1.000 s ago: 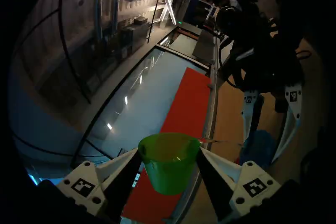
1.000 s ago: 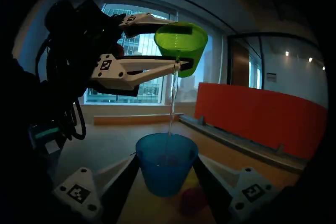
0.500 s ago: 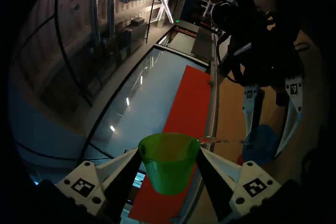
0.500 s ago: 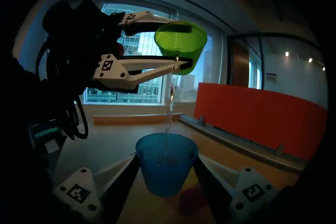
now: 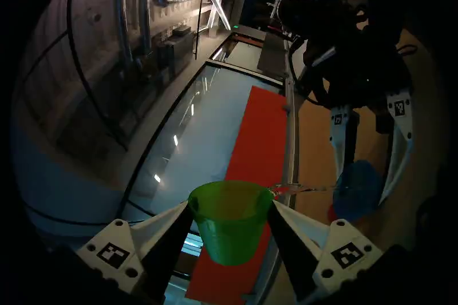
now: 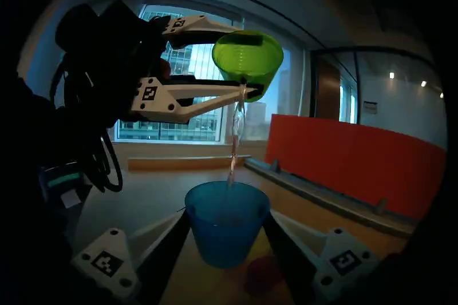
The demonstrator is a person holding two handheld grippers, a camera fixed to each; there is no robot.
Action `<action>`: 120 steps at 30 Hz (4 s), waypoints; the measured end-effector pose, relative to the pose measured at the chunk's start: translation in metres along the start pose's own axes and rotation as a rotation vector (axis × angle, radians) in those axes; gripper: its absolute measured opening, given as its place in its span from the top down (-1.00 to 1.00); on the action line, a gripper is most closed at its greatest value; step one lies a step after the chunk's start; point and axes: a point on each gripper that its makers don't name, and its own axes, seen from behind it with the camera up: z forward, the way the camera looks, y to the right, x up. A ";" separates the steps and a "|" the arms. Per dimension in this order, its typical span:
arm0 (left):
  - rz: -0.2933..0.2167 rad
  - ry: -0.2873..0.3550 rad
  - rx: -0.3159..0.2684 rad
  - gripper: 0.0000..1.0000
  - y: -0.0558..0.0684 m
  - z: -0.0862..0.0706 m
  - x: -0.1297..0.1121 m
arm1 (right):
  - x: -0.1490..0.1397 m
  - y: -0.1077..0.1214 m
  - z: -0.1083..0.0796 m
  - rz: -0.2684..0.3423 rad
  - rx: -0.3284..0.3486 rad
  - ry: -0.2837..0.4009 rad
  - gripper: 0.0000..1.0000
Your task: Pour water
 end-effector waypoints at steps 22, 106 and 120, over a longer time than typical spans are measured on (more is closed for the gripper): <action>0.084 0.006 -0.001 -0.72 -0.012 -0.003 0.010 | 0.003 -0.002 -0.001 -0.002 -0.005 0.009 -0.77; 0.113 0.011 0.019 -0.72 -0.014 0.004 0.020 | 0.013 0.006 -0.004 0.002 -0.034 0.045 -0.76; -0.261 0.017 0.010 -0.72 -0.012 0.007 0.008 | 0.022 0.012 -0.005 0.007 -0.049 0.064 -0.77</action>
